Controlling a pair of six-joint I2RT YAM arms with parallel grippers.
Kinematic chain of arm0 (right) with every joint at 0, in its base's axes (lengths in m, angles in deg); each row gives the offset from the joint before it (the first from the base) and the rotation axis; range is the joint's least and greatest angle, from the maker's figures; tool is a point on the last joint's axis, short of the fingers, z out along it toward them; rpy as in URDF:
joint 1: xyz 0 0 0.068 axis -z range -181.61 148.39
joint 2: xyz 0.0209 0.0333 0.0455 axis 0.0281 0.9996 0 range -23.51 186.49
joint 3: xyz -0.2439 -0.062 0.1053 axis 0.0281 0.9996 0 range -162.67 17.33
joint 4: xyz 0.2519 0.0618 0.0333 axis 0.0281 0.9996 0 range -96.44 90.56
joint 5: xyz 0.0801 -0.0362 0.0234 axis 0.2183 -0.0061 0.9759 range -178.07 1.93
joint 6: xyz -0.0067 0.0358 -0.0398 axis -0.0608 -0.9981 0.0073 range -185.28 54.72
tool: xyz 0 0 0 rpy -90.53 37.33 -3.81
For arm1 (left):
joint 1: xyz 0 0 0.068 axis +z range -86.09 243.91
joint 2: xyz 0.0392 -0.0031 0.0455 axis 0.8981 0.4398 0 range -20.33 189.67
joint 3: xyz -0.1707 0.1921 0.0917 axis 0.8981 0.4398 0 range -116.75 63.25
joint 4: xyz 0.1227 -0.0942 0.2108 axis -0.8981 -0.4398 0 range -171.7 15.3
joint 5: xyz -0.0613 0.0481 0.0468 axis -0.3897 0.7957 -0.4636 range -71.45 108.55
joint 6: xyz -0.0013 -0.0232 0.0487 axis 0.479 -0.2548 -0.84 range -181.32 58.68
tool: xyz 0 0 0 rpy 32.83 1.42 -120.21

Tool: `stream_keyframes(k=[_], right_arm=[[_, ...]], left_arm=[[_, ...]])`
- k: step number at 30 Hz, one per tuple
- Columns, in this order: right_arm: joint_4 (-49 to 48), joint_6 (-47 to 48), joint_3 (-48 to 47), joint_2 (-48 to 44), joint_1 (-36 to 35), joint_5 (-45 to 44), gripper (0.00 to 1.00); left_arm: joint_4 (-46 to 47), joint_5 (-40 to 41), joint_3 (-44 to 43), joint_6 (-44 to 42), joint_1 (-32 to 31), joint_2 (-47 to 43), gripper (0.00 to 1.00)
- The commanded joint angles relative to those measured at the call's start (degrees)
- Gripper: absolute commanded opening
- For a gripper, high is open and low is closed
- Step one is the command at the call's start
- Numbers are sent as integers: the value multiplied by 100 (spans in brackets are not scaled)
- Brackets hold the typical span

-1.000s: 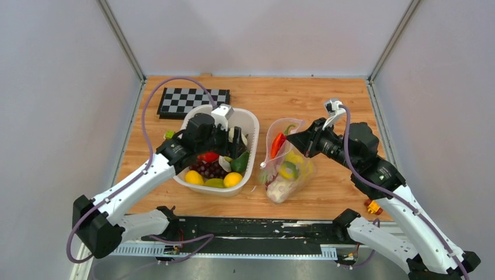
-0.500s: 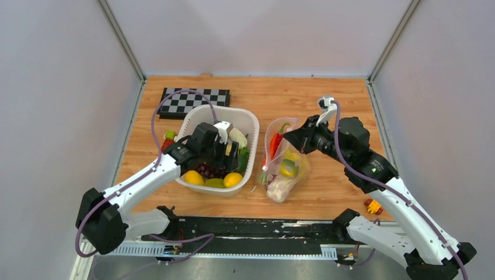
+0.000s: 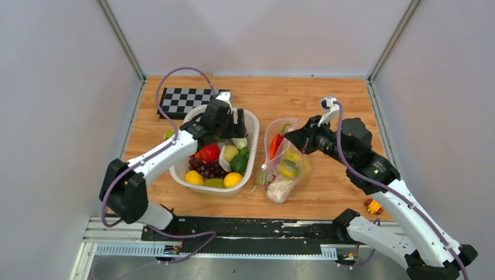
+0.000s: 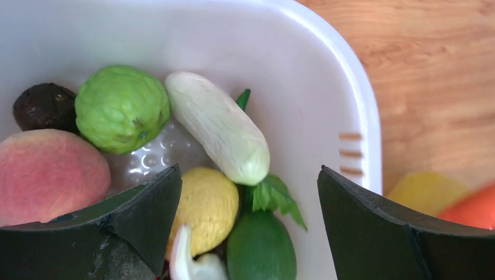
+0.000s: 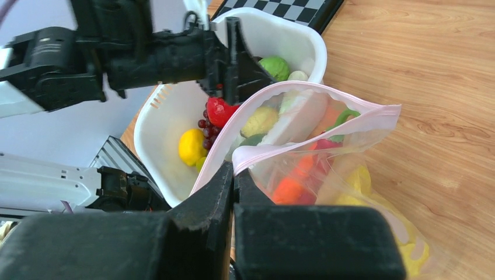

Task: Place the food in the zip-top bag and seal the zipper
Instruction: Pick up the fake vegetable from the bin.

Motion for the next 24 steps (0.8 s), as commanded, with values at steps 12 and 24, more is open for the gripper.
stream_keyframes(k=[12,24], right_arm=[[-460,48,-191,-118,-16,222,0],[-421,-26,-61,-384,-16,150,0]], left_arm=[[413,648,-1,3001,34,1715,90],[195,1082,57,2777,13,1203,44]])
